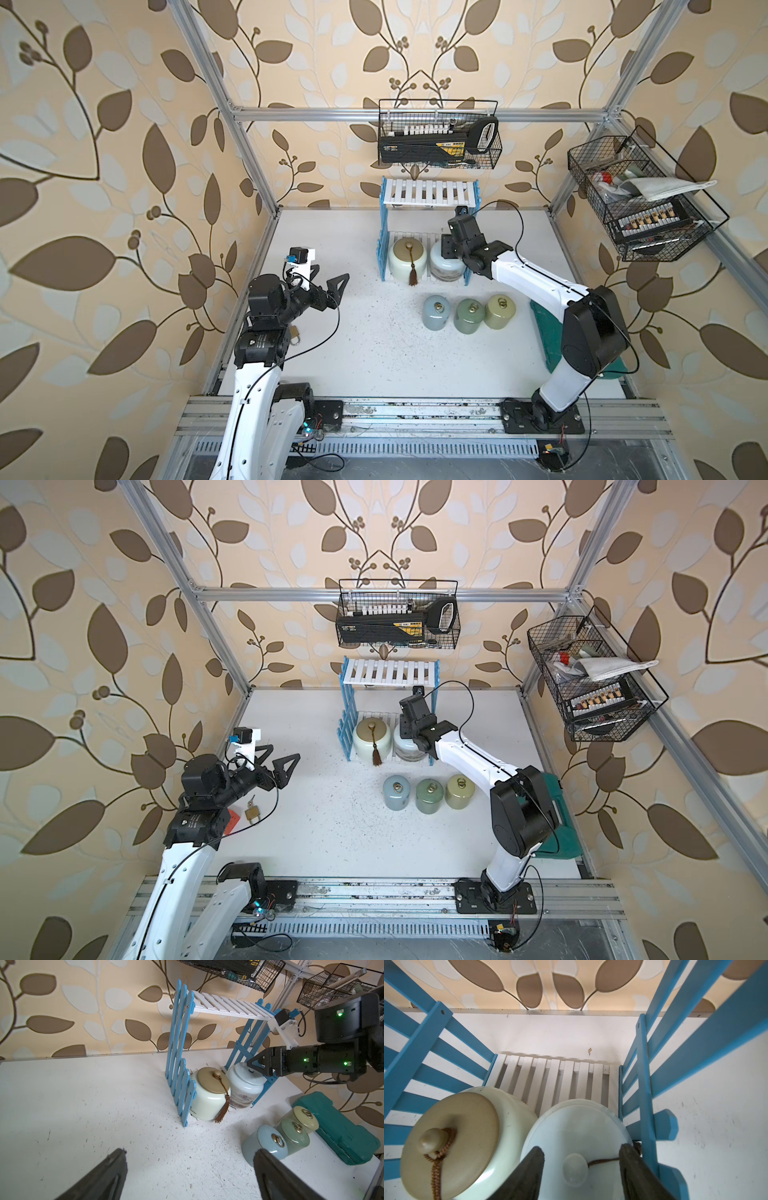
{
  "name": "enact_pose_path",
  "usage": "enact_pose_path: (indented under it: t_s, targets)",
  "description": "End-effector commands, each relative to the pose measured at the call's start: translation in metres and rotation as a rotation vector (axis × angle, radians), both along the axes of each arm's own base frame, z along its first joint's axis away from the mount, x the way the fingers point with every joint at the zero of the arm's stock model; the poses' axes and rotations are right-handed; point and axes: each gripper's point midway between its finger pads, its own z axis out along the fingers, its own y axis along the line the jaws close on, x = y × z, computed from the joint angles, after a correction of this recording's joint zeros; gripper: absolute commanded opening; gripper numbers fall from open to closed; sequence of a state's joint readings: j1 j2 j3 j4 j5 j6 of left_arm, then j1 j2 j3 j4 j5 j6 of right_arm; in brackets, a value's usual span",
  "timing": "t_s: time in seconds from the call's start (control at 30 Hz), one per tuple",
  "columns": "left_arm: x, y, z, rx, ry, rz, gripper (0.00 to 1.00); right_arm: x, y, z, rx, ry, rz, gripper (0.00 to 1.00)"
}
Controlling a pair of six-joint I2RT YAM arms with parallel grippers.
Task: Remove the tea canisters from the shelf
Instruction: Pick up the tea canister from the shelf.
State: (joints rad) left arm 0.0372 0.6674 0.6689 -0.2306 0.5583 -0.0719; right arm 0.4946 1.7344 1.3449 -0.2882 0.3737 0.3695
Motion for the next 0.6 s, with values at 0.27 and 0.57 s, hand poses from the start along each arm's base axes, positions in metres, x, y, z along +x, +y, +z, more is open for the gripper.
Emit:
enact_pose_path:
  t_s: [0.27,0.57]
  targets:
    - [0.001,-0.002,0.008,0.005,-0.053,-0.016,0.99,0.013,0.003,-0.015,-0.001,0.024,0.015,0.51]
    - [0.001,0.000,0.009,-0.001,-0.043,-0.006,0.99,0.014,0.003,-0.031,-0.007,0.053,0.029,0.41]
